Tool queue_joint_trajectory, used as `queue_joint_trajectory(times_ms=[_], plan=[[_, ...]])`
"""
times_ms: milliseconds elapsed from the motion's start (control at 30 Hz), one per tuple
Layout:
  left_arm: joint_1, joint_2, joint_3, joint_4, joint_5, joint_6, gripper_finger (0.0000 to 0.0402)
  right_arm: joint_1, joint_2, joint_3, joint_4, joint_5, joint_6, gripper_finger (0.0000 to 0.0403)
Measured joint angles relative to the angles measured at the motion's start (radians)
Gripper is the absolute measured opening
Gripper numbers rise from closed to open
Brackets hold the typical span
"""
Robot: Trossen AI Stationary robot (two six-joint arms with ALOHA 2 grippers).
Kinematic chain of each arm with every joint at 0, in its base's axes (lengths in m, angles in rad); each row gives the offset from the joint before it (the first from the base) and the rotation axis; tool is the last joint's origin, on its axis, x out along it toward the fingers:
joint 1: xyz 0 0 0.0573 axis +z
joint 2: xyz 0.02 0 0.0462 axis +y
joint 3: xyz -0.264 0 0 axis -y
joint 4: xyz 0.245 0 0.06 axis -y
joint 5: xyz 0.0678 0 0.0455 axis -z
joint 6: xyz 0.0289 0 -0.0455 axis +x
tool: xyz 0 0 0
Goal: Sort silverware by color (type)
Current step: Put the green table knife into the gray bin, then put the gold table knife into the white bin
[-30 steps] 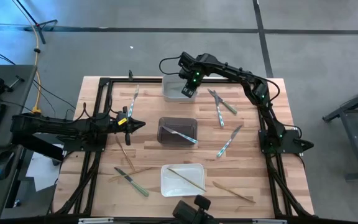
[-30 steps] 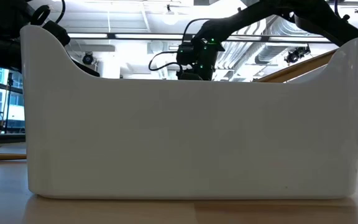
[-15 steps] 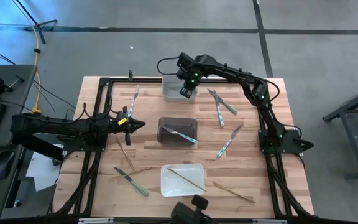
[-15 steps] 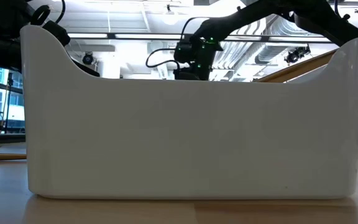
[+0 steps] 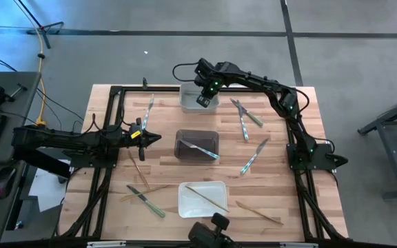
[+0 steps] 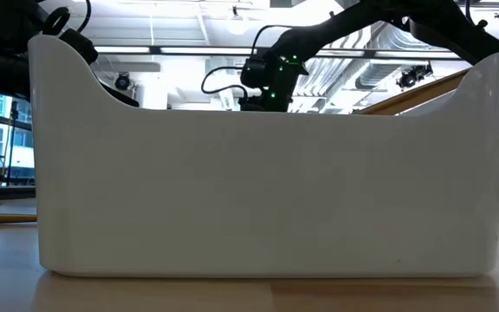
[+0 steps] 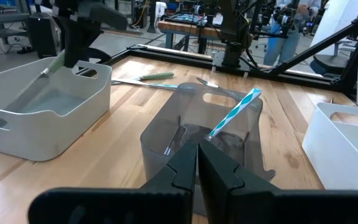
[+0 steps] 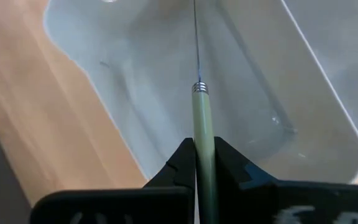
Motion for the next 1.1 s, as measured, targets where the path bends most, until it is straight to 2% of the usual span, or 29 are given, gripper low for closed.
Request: queue_joint_trajectory(times_ms=[300, 600, 733, 967, 1100], plan=[[0.000, 0.000, 0.000, 0.000, 0.000, 0.000, 0.0010, -0.001, 0.007, 0.001, 0.016, 0.028, 0.009, 0.0007], [0.000, 0.000, 0.000, 0.000, 0.000, 0.000, 0.0010, -0.001, 0.026, 0.001, -0.015, 0.027, 0.026, 0.0057], [0.000, 0.000, 0.000, 0.000, 0.000, 0.000, 0.0010, -0.001, 0.027, 0.001, -0.026, 0.028, 0.027, 0.0065], [0.000, 0.000, 0.000, 0.000, 0.000, 0.000, 0.0010, 0.005, 0.005, 0.039, -0.092, 0.071, -0.023, 0.0059], [0.000, 0.000, 0.000, 0.000, 0.000, 0.000, 0.0010, 0.026, -0.060, 0.029, -0.053, 0.057, -0.113, 0.0016]])
